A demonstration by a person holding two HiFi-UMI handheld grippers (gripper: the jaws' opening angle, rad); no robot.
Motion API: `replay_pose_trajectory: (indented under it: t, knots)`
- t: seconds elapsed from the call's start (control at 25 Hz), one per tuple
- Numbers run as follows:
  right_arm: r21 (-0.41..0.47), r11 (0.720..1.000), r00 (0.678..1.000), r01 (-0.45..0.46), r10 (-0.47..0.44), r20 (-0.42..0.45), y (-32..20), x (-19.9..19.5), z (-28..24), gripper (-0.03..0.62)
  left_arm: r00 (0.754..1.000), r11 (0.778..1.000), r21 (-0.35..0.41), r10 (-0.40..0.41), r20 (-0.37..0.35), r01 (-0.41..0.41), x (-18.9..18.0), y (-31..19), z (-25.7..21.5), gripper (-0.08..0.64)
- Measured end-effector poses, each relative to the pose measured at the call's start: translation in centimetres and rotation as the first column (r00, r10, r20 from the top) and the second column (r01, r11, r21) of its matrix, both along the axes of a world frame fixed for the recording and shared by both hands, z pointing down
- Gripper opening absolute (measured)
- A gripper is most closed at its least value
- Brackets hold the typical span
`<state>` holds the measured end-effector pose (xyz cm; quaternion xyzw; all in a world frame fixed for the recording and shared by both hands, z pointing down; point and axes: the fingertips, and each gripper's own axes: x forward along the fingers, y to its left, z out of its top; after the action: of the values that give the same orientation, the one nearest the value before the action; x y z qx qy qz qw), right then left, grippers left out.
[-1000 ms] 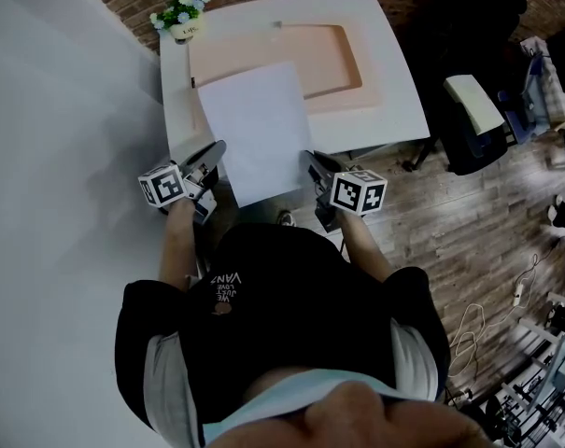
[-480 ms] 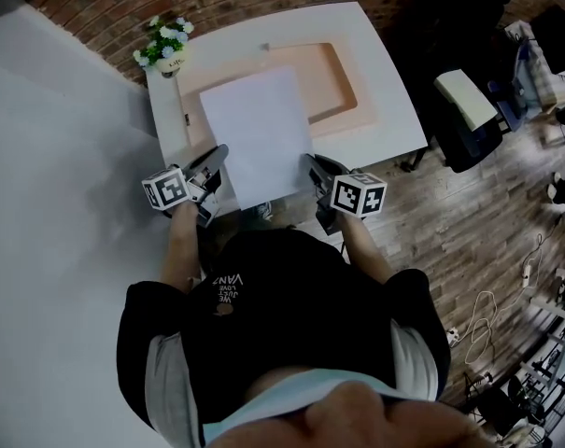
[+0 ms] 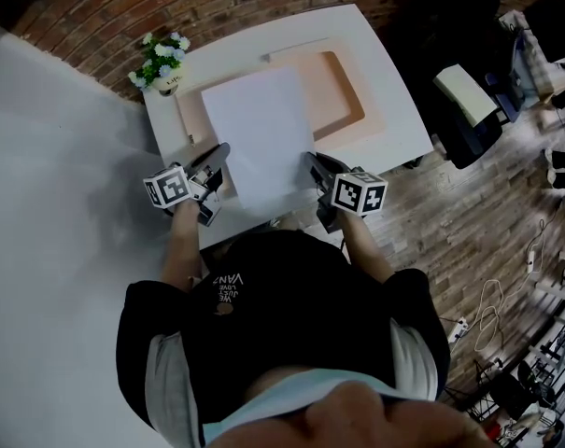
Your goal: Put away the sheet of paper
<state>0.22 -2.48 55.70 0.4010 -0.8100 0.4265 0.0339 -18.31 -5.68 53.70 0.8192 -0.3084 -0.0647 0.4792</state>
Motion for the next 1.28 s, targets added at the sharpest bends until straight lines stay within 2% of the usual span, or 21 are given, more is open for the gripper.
replay_pose_trajectory:
  t: [0.92,1.28]
  knots:
    - [-0.029,0.999,0.996,-0.019,0.016,-0.093,-5.2,-3.8,1.0,0.002,1.0,0.999,-0.048,0.015,-0.018,-0.016,-3.8,-4.8,2.3,0.0]
    - [-0.061,0.998,0.993,0.004,-0.011,-0.12,-7.0,-3.3,2.1,0.002,1.0,0.996,-0.088,-0.013,0.023,0.015,-3.2,-6.5,4.0,0.0]
